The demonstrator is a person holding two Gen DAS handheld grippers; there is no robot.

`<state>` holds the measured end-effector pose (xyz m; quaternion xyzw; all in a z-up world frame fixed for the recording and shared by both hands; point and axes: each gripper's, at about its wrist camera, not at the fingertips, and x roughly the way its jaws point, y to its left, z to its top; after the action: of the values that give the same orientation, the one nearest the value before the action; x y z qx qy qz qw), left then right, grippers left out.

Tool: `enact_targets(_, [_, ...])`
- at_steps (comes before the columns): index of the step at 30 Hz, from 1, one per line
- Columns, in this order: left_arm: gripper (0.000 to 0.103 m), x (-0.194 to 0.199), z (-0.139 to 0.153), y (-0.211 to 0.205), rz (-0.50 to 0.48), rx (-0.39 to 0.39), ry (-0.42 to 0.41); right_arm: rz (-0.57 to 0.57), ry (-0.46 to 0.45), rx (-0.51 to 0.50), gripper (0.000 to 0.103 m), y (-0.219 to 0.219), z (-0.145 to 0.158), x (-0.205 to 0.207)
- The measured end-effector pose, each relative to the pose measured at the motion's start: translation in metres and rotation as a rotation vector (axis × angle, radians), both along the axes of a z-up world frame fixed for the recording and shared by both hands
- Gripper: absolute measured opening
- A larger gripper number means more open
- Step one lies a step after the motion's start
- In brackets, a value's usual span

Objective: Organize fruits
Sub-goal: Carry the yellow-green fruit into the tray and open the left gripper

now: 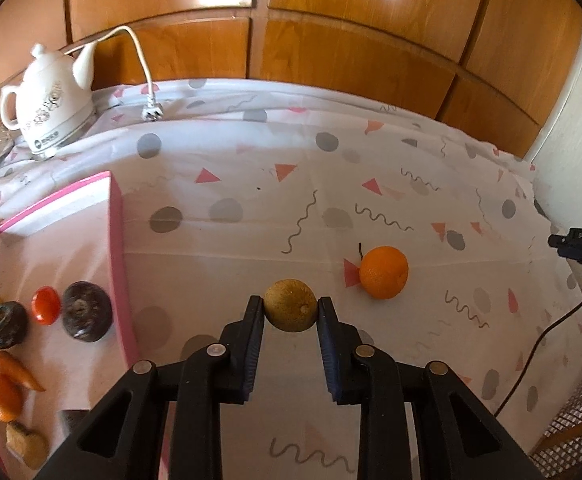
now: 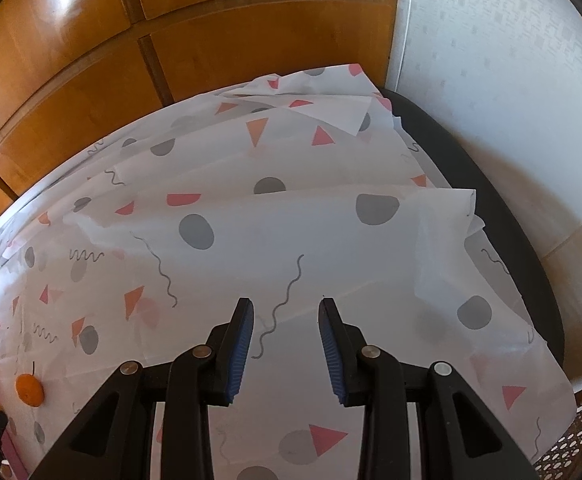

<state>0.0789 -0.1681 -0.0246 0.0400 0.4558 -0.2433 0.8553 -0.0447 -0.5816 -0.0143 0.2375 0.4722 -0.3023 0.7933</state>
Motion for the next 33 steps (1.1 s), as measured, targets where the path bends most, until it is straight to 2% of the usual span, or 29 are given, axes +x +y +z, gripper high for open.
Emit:
enact_targets(6, [0.027,-0.008,0.016,0.015,0.02,-0.025,-0.031,0.004,-0.01,0.009,0.034,0.002,0.0,-0.001])
enact_targets(17, [0.027,-0.014,0.039,0.058,0.095,-0.073,-0.076,0.123,-0.011,-0.003,0.034,0.028,-0.001,0.012])
enact_targets(33, [0.027,-0.01,0.041,0.167,0.324,-0.119,-0.092,0.24,0.014,-0.084,0.034,0.054,0.0,0.026])
